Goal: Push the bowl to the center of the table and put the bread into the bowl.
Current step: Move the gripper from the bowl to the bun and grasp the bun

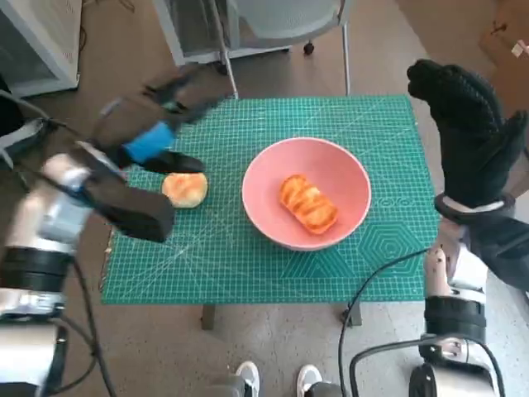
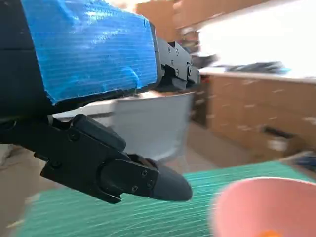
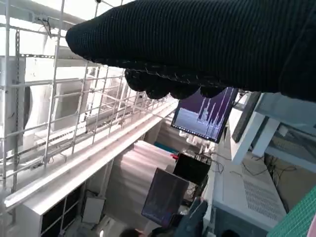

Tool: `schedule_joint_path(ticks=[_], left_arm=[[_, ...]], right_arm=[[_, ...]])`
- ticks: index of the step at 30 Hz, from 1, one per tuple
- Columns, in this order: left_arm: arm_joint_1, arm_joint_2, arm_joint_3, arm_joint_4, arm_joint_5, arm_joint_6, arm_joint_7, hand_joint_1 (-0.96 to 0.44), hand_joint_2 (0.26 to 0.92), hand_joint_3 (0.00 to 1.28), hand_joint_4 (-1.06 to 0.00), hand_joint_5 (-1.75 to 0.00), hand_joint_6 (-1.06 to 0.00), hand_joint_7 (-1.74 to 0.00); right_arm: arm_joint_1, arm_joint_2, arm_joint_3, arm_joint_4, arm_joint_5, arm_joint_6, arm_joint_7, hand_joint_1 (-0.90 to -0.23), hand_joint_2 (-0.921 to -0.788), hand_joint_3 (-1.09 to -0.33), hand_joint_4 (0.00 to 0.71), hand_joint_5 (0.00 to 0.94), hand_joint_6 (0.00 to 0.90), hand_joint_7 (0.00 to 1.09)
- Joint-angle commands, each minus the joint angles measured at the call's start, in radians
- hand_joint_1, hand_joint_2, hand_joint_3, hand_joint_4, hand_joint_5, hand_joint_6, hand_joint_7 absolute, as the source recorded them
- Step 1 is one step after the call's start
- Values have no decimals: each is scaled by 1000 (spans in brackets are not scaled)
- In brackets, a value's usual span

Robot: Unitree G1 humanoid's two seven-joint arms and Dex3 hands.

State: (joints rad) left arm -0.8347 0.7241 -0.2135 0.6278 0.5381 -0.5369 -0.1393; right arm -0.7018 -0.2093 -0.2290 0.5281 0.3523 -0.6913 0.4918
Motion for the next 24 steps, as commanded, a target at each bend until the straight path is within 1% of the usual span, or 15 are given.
schedule_joint_path(ticks=[1, 6, 12, 24], left_arm=[[46, 11, 12, 22, -14, 36, -18, -631, 833, 1, -144, 0, -320, -21], [68, 7, 11, 79, -14, 61, -14, -602, 818, 0, -128, 0, -307, -11], [60, -6, -2, 163, -3, 67, 0, -568, 807, 0, -122, -1, -302, -6], [39, -46, -50, 293, 32, 96, 32, -521, 796, 0, -132, -3, -305, -4]], right_arm=[[-1, 10, 3, 20, 3, 8, 4, -640, -921, -652, 263, 1, 355, 6], [-17, 10, 2, 41, -3, 7, 5, -641, -921, -651, 264, 1, 357, 7], [-26, 14, 5, 54, -5, 3, 11, -640, -921, -650, 267, 2, 361, 8], [-31, 11, 9, 53, 0, 12, 27, -639, -921, -646, 272, 4, 365, 9]])
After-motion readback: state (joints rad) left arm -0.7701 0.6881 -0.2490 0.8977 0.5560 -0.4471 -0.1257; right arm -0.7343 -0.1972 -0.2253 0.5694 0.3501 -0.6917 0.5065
